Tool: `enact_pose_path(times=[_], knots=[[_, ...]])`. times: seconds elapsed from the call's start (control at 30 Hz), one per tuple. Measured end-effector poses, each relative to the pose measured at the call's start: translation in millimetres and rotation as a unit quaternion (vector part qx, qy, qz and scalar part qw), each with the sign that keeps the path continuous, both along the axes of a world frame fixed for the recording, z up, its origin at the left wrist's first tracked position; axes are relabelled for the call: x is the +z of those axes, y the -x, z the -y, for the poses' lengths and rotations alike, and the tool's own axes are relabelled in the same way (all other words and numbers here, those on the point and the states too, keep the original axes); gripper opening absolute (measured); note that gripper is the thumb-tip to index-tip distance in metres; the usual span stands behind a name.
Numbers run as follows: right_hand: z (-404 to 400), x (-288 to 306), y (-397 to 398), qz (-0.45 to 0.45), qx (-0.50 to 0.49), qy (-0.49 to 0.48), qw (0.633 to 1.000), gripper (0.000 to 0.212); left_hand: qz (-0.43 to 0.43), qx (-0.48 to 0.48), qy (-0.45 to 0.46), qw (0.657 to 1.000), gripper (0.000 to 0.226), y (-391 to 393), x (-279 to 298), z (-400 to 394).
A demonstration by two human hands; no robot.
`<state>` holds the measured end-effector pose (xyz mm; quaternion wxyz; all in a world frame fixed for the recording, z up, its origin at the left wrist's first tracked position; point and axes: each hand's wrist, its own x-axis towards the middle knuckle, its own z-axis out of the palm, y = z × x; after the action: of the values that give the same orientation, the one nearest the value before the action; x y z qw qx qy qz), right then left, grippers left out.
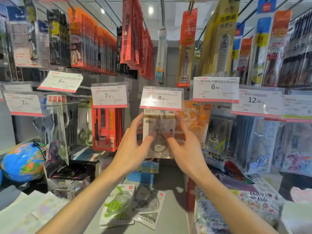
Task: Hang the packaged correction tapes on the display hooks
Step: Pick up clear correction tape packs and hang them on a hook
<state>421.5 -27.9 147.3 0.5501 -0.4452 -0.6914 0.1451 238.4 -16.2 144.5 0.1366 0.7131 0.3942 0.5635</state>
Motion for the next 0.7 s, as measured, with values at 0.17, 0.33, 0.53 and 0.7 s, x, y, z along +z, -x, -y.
enact_pose_path(times=[0.17, 0.33, 0.53, 0.7], knots=[[-3.7, -5.9, 0.8, 0.043, -0.056, -0.033, 0.997, 0.081, 0.022, -0.057, -0.012, 0.998, 0.069, -8.1, -5.8, -22.6], [-18.2, -9.1, 4.7, 0.044, -0.075, -0.024, 0.996, 0.080, 0.017, -0.053, -0.024, 0.998, 0.072, -4.0, -7.1, -37.5], [-36.0, -4.4, 10.2, -0.007, -0.080, -0.018, 0.997, 0.070, 0.016, -0.058, -0.009, 0.998, 0.068, -4.2, -10.4, -63.0], [-39.7, -5.0, 7.4, -0.022, -0.078, -0.016, 0.997, 0.071, 0.023, -0.061, 0.006, 0.998, 0.068, -9.5, -10.6, -67.7]])
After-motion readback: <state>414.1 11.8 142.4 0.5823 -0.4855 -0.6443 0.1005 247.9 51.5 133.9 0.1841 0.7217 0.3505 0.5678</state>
